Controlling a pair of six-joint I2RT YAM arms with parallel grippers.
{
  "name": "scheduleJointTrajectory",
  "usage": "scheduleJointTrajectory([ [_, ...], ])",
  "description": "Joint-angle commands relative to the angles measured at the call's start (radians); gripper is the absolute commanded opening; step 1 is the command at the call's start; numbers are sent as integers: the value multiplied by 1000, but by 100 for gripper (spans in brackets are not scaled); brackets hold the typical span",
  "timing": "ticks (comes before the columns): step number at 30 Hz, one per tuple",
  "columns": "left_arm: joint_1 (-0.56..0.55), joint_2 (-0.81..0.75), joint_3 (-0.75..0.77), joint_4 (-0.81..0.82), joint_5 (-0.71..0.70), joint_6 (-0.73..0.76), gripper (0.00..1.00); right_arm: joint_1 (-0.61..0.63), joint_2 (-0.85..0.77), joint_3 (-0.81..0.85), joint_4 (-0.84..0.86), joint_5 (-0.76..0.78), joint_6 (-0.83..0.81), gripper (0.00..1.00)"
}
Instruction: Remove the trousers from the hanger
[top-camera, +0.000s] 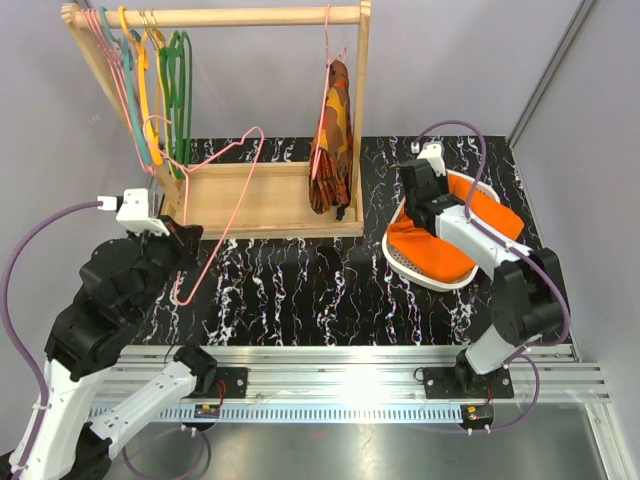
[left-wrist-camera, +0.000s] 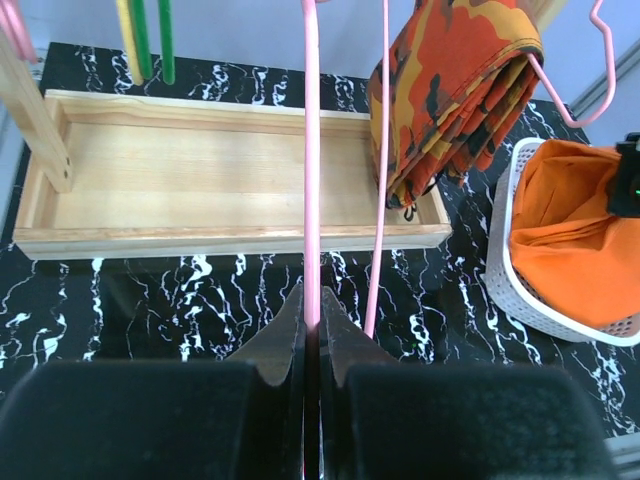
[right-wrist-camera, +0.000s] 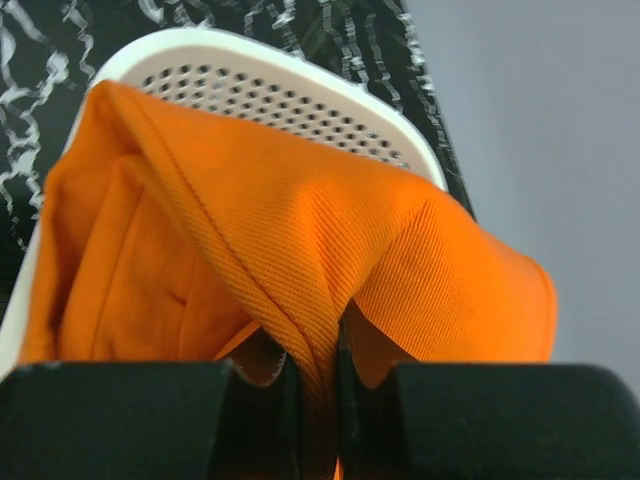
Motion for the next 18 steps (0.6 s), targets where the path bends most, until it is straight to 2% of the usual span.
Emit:
scheduleJointTrajectory([
  [1,1,-8,37,16,-36,36,0,-22,73,85,32,-132,-82,2],
  [8,2,-13,47,-1,-57,52,0,-49,191,152,-6,-436,-145,0],
  [11,2,-13,48,-6,-65,62,0,-59,185,152,-10,-487,-148,0],
  [16,2,-13,47,-9,-63,70,0,-143,185,168,-35,-695,-133,2],
  [18,2,-11,47,-9,-57,69,0,-175,205,180,-66,-724,-136,5],
])
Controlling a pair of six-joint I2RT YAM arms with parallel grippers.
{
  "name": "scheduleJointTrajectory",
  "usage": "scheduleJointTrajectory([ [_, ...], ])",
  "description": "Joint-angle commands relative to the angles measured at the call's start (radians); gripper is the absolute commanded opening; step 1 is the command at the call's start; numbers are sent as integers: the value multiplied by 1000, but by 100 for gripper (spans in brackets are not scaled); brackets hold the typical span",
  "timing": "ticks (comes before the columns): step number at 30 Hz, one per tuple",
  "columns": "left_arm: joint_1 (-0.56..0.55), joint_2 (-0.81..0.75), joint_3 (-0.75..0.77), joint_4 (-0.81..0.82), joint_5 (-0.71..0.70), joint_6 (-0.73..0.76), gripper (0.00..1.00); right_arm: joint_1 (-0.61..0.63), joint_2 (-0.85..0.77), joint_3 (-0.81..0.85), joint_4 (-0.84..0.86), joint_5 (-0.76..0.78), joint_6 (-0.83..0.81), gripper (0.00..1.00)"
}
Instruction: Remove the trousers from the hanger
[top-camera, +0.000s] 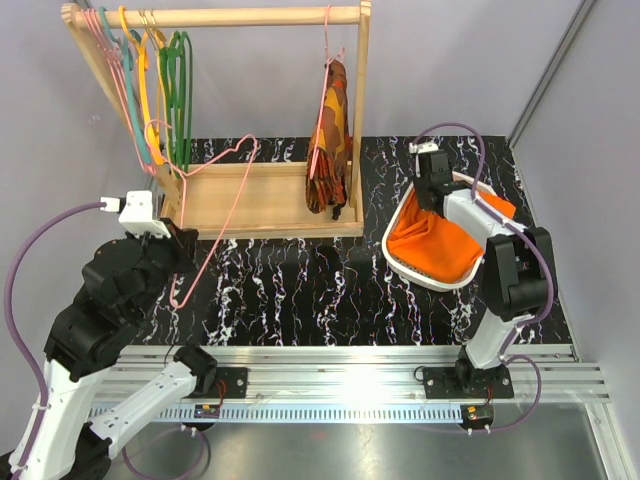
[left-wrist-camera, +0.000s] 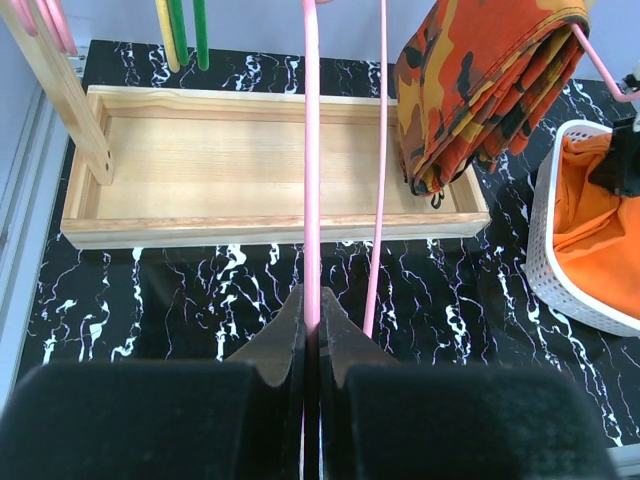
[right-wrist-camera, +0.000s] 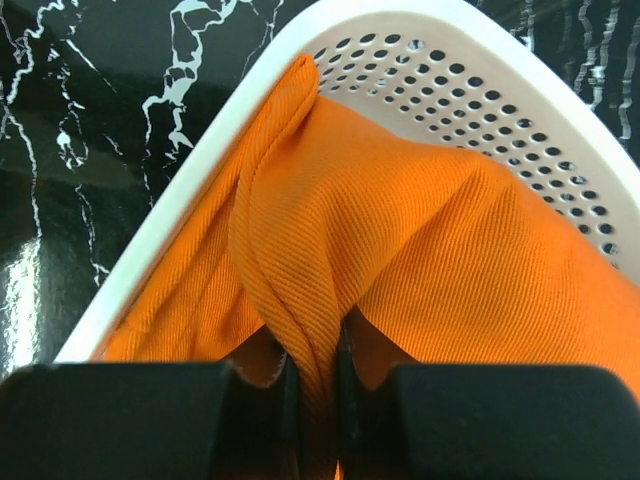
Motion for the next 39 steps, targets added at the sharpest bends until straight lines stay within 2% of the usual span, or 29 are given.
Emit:
scheduleJointTrajectory([
  [1,2,-10,41,40,-11,19,0,-45,38,92,-53,-206,4,6],
  [4,2,-7,38,43,-2,19,0,-59,63,160,-133,-257,29,21],
  [5,2,-6,39,43,-2,19,0,-59,53,169,-142,-299,38,29],
  [6,2,-1,41,43,1,19,0,-59,40,177,-147,-309,67,42],
  [8,2,3,50,40,4,20,0,-59,-21,178,-144,-323,84,48],
  [12,2,10,59,34,10,25,0,-68,-113,220,-197,-312,121,68],
  [15,2,11,62,39,26,22,0,-84,-182,227,-237,-279,155,74],
  [18,2,14,58,46,46,14,0,-105,-263,163,-220,-246,237,90],
  [19,2,14,59,50,50,13,0,-110,-294,145,-214,-211,259,99],
  [24,2,30,78,47,87,7,0,-159,-271,57,-236,-104,398,99],
  [32,1,37,134,16,107,24,0,-166,15,11,-183,-84,483,99],
  [36,2,45,165,-13,110,34,0,-174,205,77,-205,-237,474,99],
  [37,2,43,170,-19,112,36,0,-174,270,94,-219,-322,469,92],
  [38,2,40,176,-19,113,40,0,-174,282,112,-237,-321,468,85],
  [39,2,40,177,-21,124,45,0,-176,281,109,-237,-352,454,96],
])
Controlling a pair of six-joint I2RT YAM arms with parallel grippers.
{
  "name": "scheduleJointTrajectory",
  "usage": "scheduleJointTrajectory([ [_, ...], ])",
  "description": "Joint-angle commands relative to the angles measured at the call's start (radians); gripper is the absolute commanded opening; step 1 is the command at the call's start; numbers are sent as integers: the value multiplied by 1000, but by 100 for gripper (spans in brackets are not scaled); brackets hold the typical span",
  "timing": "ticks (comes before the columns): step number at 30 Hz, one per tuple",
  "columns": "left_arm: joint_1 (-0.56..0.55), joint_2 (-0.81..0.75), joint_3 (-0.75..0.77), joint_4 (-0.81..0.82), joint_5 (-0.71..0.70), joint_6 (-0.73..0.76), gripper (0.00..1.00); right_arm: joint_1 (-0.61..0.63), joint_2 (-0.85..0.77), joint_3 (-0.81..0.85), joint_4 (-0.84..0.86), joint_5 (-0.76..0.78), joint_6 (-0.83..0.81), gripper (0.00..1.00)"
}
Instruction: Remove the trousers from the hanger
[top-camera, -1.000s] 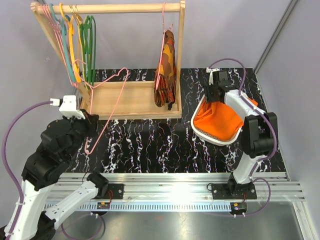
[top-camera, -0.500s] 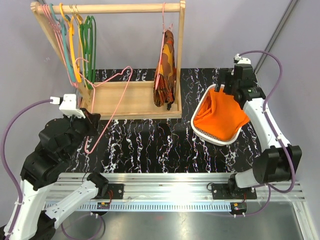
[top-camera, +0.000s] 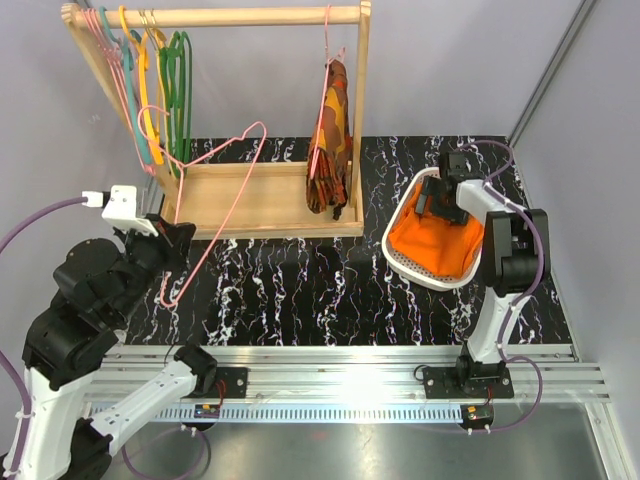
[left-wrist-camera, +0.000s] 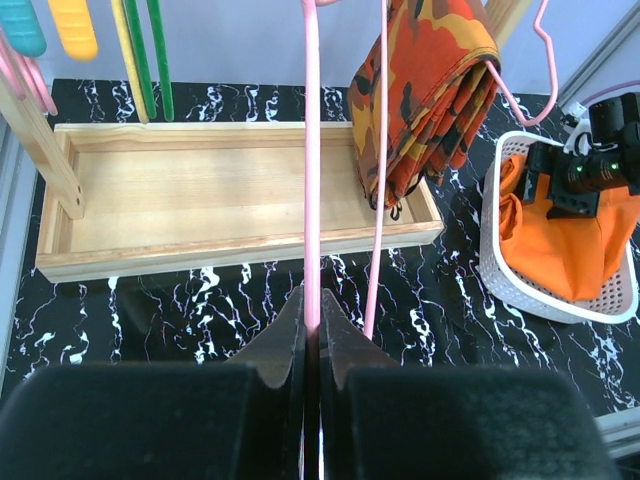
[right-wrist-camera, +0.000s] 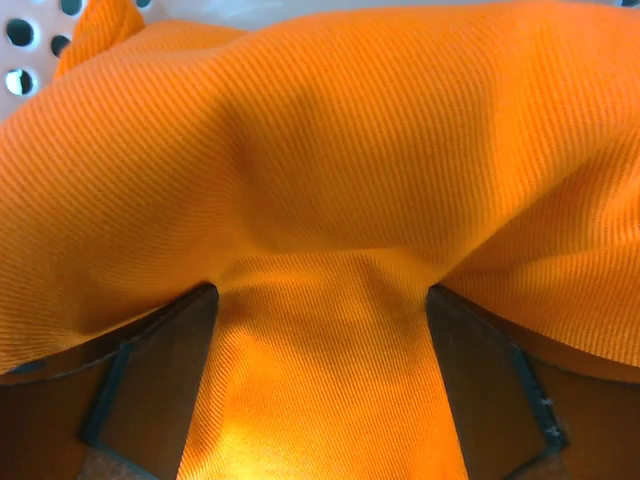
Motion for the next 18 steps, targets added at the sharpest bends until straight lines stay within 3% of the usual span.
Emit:
scheduleJointTrajectory([
  [1,2,9,43,20,42,33,0,0,71,3,-42,-162,1,98],
  [3,2,12,52,18,56,36,0,-3,11,-29,-29,-125,-1,99],
  [5,2,19,59,15,59,35,0,-23,-71,-43,-9,-203,1,99],
  [11,2,36,75,43,91,18,0,-34,-172,50,-123,-240,-33,99],
  [18,1,140,112,77,-21,36,0,-34,-443,90,-232,-174,-16,100],
])
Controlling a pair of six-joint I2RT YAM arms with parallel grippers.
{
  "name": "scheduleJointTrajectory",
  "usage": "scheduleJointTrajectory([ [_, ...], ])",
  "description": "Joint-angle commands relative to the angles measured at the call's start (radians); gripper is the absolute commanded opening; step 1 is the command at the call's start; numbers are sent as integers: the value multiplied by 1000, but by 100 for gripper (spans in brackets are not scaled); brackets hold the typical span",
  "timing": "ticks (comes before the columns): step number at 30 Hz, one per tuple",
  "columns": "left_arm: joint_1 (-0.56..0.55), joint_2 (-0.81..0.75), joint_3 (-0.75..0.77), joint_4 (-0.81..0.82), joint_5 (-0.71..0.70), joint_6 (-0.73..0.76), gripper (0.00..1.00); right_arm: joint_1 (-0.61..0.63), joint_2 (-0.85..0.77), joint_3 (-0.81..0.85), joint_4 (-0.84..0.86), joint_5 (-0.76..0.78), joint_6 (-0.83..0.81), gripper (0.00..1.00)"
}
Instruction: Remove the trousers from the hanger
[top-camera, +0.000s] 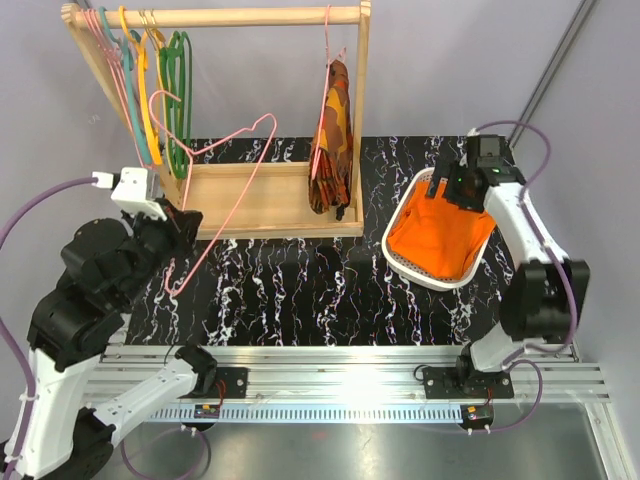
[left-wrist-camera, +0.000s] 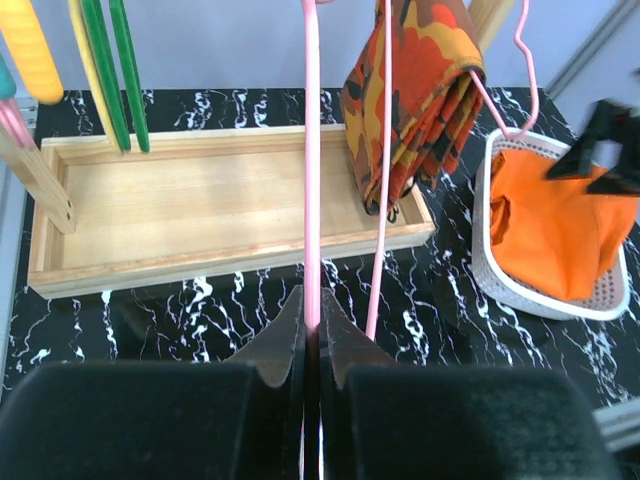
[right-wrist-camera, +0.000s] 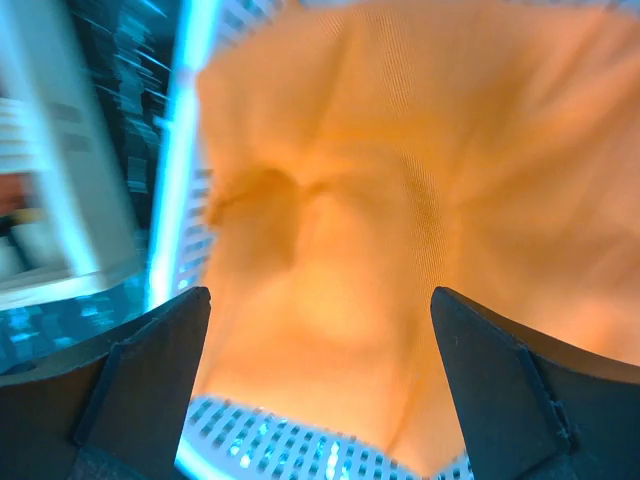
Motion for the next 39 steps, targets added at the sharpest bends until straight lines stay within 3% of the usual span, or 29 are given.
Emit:
scheduleJointTrajectory([
  [1,2,77,39,87,-68,21,0,4,-224,71,-70,14,8,99],
  [5,1,127,45,138,-165,49,0,4,-415,18,-84,-38,14,99],
  [9,1,180,73,211,-223,78,0,4,-603,-93,-78,-191,11,99],
  [16,1,319,162,276,-229,174,0,4,-896,-182,-161,-213,52,100],
  [26,2,516,257,464,-243,328,0,4,-1029,-220,-164,-375,113,99],
  [30,11,615,330,512,-239,357,0,4,-1075,-310,-34,-634,228,99],
  [39,27,822,485,505,-262,339,0,3,-1197,-343,-33,-671,270,100],
])
